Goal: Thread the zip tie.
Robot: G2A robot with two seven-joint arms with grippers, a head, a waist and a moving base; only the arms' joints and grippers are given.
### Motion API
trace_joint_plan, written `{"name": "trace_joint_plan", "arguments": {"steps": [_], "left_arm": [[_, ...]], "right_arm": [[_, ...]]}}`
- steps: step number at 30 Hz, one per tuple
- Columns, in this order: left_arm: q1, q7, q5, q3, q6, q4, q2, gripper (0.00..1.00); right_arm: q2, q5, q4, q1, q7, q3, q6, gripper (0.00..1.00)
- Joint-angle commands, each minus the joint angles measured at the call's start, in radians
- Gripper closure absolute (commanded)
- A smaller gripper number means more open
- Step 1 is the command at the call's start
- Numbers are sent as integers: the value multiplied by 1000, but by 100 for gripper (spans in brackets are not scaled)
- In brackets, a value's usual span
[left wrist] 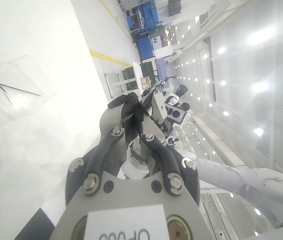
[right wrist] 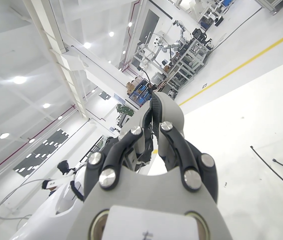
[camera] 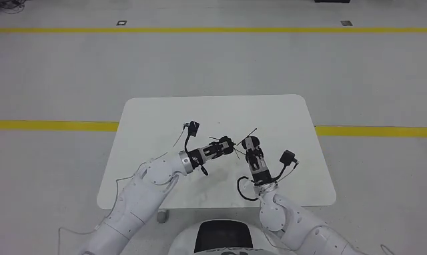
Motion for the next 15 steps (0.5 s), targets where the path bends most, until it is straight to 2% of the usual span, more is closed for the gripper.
{"name": "trace_joint_plan", "arguments": {"steps": [1,15], "left_arm": [[0,0,0,0,0,0,0,100],[0,0,0,0,0,0,0,100]], "right_arm": [[-4,-7,3,-3,-1,5,0,100],[-32,-40,16,-25,13,50,0,100]]}}
